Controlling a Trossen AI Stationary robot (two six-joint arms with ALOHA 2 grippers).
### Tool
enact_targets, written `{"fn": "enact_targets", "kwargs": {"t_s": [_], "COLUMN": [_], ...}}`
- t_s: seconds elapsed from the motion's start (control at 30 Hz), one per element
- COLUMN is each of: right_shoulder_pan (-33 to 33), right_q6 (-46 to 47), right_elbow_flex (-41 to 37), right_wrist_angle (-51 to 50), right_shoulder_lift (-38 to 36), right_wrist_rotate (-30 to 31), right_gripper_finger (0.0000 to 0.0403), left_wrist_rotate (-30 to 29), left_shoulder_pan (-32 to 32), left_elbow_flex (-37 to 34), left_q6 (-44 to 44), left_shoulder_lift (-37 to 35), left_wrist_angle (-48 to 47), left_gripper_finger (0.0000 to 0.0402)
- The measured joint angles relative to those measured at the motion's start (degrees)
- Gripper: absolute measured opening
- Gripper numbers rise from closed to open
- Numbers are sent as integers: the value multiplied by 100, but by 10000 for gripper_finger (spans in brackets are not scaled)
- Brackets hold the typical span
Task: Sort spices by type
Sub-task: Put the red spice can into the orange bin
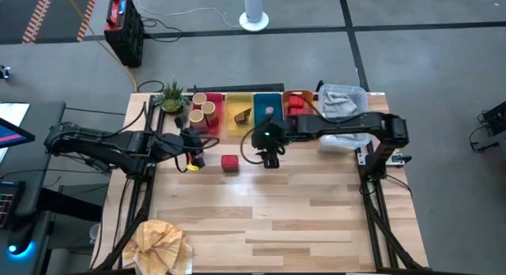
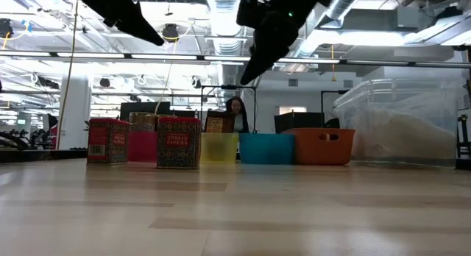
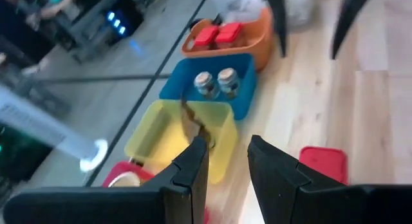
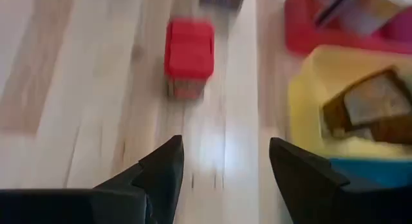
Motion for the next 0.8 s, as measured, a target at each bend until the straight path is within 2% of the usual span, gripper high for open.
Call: {"fn": "enact_targets", "kwargs": {"t_s": [0.1,0.2,0.3,0.53,0.67,0.8], "right_shoulder_pan": [262,506,648,725,619,485], "right_q6": [32,-4,-80,-927,-1050,-799], "right_elbow_flex": [-649,-879,-900,-738,-261,517], "right_wrist_angle": [1263,1777,2041,2823,2756,2124], "right_shoulder_lift": [-255,-286,-202,373,1005,1495], "right_wrist_rotate": [0,-21,-11,-19,-28,-34], "right_gripper_finger": [256,256,256,274,308,348], "left_wrist_rotate": [279,597,802,815,688,358], "left_shoulder_pan": [46,158,215,215,209,207], "left_elbow_flex": [-610,-1029,-1059,-826,-761,-762], "left_q6": [710,1131,1027,472,514,506], "left_shoulder_lift": [-25,-38,-41,-102,-250,-557], "left_wrist_angle": [1142,2082,2112,1814,1709,1601], "left_gripper_finger": [100,100,100,100,100,100]}}
